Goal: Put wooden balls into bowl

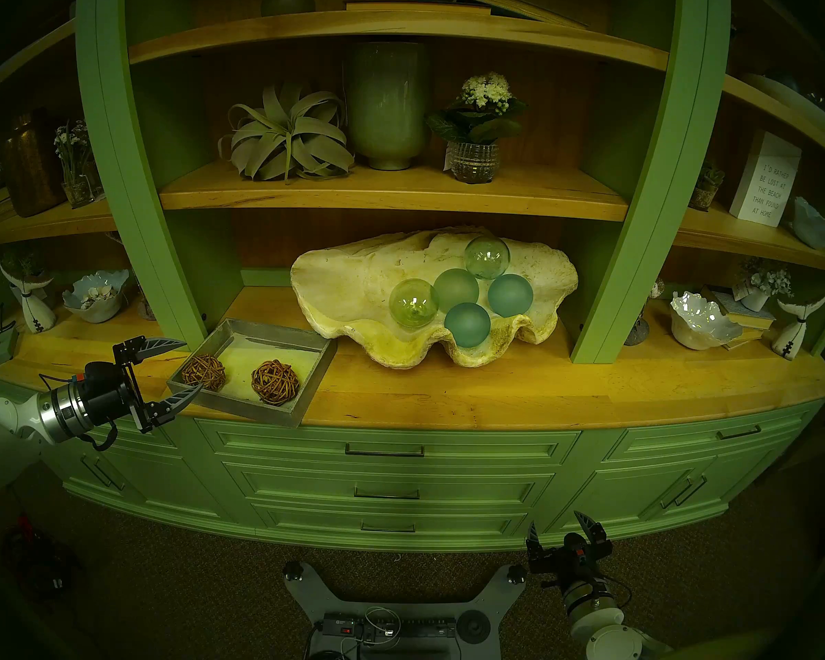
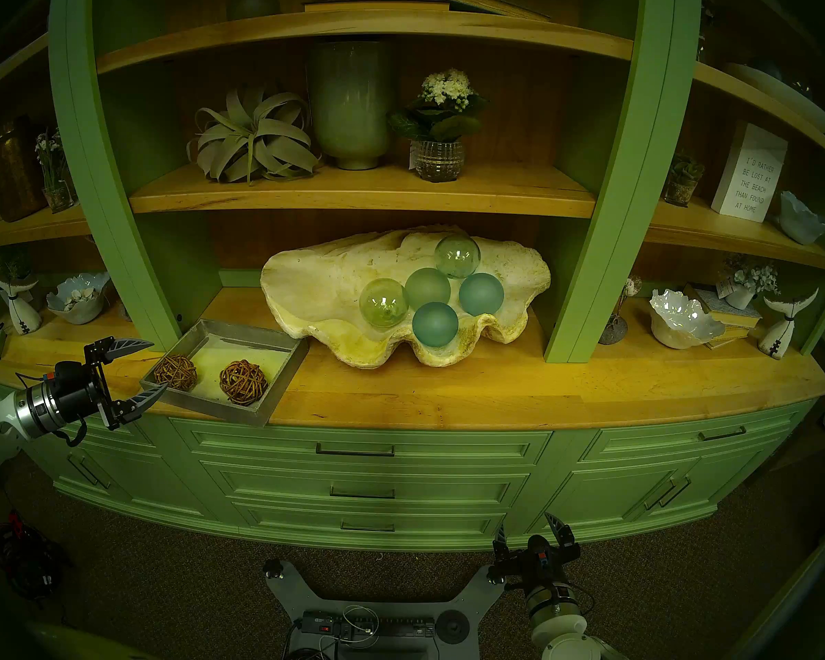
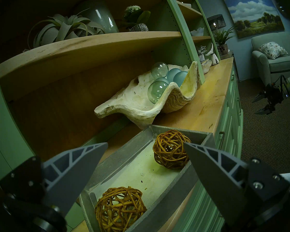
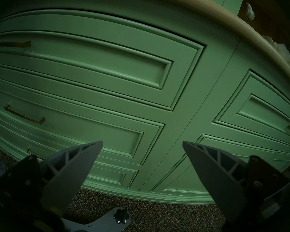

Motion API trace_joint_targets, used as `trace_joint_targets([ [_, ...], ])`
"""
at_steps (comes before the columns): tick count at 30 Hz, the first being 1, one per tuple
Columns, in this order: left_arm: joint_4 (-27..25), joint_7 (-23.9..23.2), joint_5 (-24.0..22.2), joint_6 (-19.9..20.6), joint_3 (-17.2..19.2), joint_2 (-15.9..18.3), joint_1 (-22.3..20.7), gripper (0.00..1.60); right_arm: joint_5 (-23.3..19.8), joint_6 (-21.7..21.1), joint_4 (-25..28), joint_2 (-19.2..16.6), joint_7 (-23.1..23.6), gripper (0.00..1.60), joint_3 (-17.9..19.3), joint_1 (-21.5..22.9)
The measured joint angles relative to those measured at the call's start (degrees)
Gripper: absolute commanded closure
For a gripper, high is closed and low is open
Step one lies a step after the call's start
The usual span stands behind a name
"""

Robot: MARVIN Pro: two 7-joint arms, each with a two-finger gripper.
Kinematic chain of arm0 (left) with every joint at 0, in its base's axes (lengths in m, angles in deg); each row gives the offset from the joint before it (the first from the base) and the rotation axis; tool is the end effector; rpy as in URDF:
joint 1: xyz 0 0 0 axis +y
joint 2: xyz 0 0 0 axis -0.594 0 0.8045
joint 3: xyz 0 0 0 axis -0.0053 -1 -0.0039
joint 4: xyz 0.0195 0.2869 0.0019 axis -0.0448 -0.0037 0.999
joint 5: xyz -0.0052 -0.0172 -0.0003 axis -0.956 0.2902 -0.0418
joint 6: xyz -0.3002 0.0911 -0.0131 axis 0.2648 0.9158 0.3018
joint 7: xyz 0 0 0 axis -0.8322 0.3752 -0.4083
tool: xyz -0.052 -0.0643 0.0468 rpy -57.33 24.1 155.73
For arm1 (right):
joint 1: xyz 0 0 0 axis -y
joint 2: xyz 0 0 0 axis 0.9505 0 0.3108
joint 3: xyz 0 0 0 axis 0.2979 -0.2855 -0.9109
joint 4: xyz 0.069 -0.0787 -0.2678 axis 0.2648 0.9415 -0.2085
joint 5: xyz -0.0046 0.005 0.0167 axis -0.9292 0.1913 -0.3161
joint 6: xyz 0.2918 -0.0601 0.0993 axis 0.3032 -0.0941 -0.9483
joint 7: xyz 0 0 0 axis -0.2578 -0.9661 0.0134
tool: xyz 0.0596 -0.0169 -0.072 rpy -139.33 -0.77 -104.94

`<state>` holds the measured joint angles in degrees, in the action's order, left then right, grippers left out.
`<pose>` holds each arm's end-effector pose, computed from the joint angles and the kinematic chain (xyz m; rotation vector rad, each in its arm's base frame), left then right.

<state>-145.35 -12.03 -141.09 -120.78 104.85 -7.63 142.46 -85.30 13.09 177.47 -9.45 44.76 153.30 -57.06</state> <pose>0.3023 0.3133 -0.2423 1.7426 -1.2809 1.8845 0.1374 -0.0568 -0.4837 2.4726 0.2889 1.5929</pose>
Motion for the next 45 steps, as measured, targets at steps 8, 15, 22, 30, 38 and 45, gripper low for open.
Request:
trace_joint_targets([
  [8, -3.3, -0.7, 6.2, 8.3, 2.2, 0.1, -3.6, 0.0, 0.0, 0.0, -0.2, 0.0, 0.0, 0.0, 0.0, 0.0],
  [15, -6.7, -0.4, 10.1, 16.3, 4.4, 0.4, -7.2, 0.0, 0.0, 0.0, -0.4, 0.0, 0.0, 0.0, 0.0, 0.0],
  [22, -8.7, -2.0, 12.3, 24.2, 4.9, 0.0, -10.5, 0.0, 0.0, 0.0, -0.5, 0.0, 0.0, 0.0, 0.0, 0.0],
  [30, -9.3, -4.9, 14.1, 32.4, 4.8, -2.2, -14.2, 0.0, 0.0, 0.0, -0.6, 0.0, 0.0, 0.0, 0.0, 0.0],
  [38, -8.3, -7.4, 17.3, 38.6, 4.0, -5.4, -18.1, 0.0, 0.0, 0.0, -0.7, 0.1, 0.0, 0.0, -0.1, 0.0],
  [45, -7.3, -8.2, 20.6, 42.0, 3.0, -8.9, -21.5, 0.0, 0.0, 0.0, -0.8, 0.1, 0.0, 0.0, -0.1, 0.0],
])
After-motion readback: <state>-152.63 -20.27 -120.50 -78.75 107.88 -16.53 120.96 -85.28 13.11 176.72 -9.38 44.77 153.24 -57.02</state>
